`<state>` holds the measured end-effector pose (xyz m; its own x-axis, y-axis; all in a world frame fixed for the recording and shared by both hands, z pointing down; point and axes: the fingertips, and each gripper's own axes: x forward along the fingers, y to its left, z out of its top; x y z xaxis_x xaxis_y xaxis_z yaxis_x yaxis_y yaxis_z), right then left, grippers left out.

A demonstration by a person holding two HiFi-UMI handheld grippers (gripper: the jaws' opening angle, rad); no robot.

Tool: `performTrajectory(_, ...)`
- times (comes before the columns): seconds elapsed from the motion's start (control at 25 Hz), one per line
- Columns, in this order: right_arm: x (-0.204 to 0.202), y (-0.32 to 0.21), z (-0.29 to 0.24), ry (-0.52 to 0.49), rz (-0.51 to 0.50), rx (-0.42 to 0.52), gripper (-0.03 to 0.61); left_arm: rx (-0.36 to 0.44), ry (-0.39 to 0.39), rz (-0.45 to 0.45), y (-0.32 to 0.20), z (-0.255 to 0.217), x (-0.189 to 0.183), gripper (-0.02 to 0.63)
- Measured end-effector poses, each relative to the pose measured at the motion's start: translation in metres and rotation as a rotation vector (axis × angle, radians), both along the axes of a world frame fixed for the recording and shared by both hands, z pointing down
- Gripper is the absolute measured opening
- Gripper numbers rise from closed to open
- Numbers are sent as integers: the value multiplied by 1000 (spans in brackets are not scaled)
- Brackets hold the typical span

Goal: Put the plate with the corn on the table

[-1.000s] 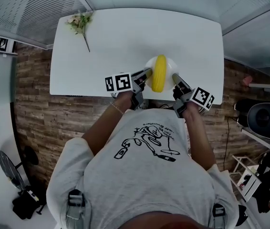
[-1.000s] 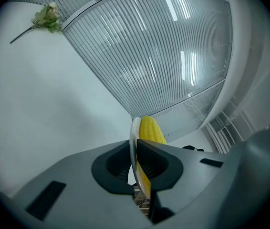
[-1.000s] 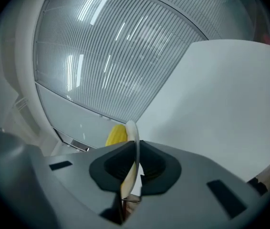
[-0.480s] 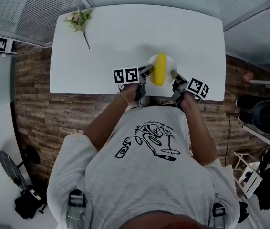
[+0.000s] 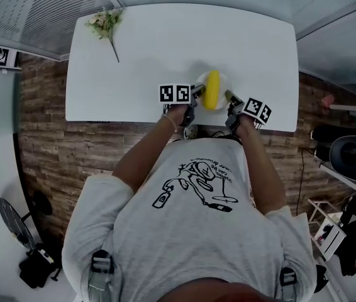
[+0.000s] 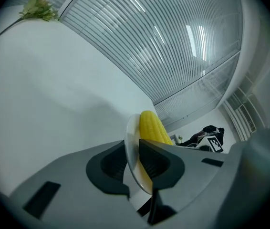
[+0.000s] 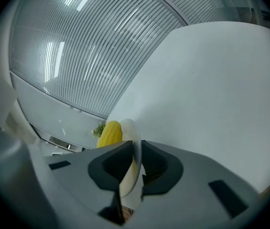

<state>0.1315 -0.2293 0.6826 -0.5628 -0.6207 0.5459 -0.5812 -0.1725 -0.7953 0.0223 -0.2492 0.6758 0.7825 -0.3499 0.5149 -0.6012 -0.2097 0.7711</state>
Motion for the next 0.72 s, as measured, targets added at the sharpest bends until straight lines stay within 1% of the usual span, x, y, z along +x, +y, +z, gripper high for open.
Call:
performTrajectory(0.12, 0, -2, 11, 22, -5, -10, 66, 5, -31, 15, -1, 9, -1, 64)
performTrajectory(0.48, 1, 1, 28, 53, -1, -39, 71, -4, -89, 47, 2, 25, 0, 75)
performTrajectory(0.72, 5, -2, 37, 88, 2, -61, 72, 3, -169, 64, -1, 38, 2, 95)
